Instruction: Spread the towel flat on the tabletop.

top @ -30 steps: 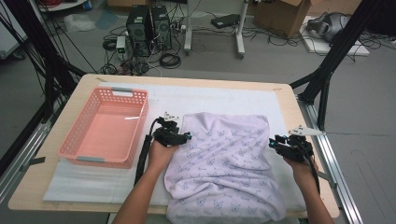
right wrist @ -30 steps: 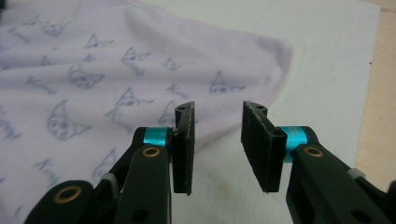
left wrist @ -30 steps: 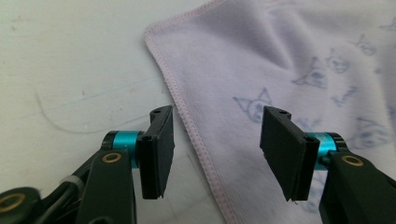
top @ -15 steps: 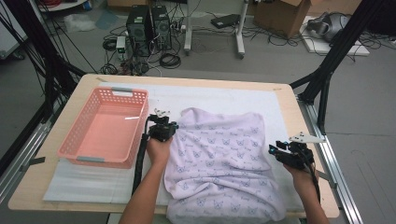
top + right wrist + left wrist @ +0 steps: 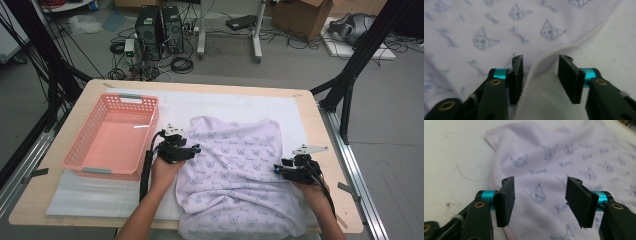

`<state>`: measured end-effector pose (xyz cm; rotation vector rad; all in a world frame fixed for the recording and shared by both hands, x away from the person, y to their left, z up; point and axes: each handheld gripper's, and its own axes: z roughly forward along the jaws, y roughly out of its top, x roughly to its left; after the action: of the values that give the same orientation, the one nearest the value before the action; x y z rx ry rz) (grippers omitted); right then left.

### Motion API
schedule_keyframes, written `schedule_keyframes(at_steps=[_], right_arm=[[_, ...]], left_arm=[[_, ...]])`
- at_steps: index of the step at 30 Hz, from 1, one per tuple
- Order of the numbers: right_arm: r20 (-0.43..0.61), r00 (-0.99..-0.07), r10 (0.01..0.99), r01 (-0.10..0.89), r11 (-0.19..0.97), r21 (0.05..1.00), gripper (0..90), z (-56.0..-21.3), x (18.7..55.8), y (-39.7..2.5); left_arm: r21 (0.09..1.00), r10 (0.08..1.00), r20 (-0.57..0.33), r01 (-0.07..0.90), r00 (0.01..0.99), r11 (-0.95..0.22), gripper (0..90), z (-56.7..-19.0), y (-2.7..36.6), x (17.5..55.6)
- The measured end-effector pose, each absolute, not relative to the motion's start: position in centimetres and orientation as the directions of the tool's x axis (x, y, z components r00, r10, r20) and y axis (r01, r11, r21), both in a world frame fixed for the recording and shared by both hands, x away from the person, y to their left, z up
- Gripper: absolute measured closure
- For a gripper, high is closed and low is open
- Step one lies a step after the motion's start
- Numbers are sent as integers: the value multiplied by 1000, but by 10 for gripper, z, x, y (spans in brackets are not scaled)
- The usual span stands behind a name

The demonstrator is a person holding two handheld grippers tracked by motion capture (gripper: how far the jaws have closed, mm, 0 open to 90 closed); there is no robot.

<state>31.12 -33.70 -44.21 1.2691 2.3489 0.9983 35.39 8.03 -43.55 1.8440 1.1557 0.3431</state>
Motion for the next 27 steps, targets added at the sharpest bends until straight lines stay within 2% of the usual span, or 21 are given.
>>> schedule_keyframes(at_steps=[1,2,3,5,8,9,10,13,15,17,20,21,22,24,26,27], right_arm=[[69,-570,819,618,372,693,569,-442,311,-337],[52,-579,814,604,385,698,786,-441,314,-338],[53,-581,812,604,387,697,856,-441,317,-339],[6,-543,840,598,381,705,872,-441,322,-342],[-58,-433,899,581,328,745,875,-445,333,-348],[-58,-433,899,581,328,745,875,-445,333,-348],[-106,-349,931,561,298,772,875,-445,339,-353],[-77,-244,967,590,212,779,874,-448,346,-364],[4,-242,970,602,147,784,861,-448,346,-369],[5,-264,964,591,158,791,735,-445,342,-368],[12,-300,954,559,166,812,685,-436,334,-369],[20,-315,949,547,165,820,674,-433,331,-370],[31,-328,944,541,161,825,662,-430,327,-371],[36,-353,935,534,170,829,642,-426,320,-371],[54,-377,924,525,165,835,632,-423,313,-372],[55,-394,918,522,174,835,629,-423,310,-372]], left_arm=[[811,822,-203,562,532,-164,388,-437,80,351],[809,823,-186,558,537,-182,390,-438,79,348],[786,830,-174,582,530,-208,389,-443,80,346],[757,831,-172,611,528,-232,376,-445,81,346],[764,818,-191,605,543,-223,385,-445,80,341],[764,818,-191,605,543,-223,384,-445,80,341],[773,810,-196,595,553,-219,385,-446,78,336],[764,792,-237,611,562,-205,390,-449,74,331],[766,775,-270,616,571,-187,399,-450,71,329],[767,768,-274,613,579,-189,410,-450,68,328],[772,738,-285,603,611,-201,454,-452,59,327],[783,747,-237,578,621,-231,483,-452,52,326],[788,759,-192,559,622,-259,548,-452,50,325],[788,777,-102,527,621,-318,740,-451,49,325],[776,780,-131,553,612,-304,856,-449,51,330],[776,780,-131,553,612,-304,860,-449,51,330]])
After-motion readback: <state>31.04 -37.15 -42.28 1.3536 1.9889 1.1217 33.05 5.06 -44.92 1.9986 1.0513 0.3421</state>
